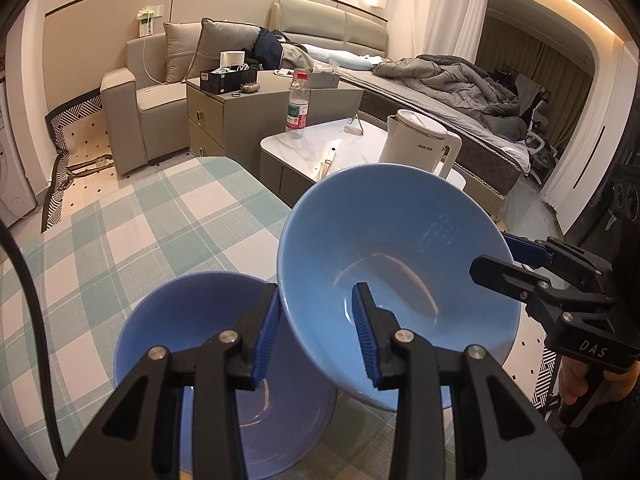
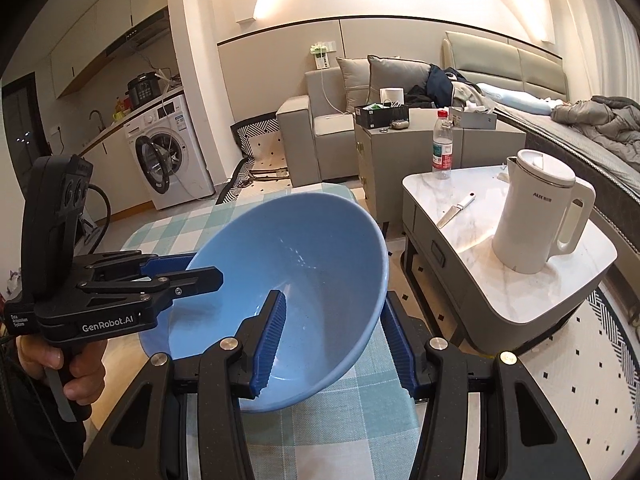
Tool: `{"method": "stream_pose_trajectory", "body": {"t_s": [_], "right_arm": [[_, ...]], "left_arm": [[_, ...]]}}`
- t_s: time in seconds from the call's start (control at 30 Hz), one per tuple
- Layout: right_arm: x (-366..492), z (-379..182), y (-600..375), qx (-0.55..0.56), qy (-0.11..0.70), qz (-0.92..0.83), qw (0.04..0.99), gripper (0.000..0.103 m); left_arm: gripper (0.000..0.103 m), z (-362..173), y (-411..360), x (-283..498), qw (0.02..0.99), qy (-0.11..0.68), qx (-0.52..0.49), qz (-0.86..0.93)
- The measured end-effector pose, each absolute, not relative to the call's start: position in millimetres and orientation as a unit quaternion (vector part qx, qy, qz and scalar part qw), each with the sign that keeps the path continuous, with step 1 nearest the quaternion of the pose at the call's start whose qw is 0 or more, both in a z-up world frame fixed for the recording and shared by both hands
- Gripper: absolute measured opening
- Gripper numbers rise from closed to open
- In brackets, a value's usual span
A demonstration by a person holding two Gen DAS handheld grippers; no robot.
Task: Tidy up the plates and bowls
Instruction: 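Lift the blue bowl with both tools and carry it over the nested bowls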
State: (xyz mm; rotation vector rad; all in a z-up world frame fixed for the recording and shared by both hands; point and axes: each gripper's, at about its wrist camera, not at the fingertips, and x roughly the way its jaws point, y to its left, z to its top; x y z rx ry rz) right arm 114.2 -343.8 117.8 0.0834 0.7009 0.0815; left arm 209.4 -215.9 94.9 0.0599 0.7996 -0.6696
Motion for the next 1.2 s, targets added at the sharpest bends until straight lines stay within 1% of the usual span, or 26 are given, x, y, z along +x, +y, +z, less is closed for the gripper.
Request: {"method": "stream_pose_trajectory", "body": {"t_s": [0.37,1.2], "right_arm": [[116,128,-322,0.028,0.332,0.060,0.941,0.051],[133,125,-288,0.019,0.335,0.106,0.936,0.051]], "left_arm": [[0.035,105,-193,209,0.879,0.369,0.015,-0.303],[0.035,106,-148,206,0.896,0.360,-0.006,-0.260]]}}
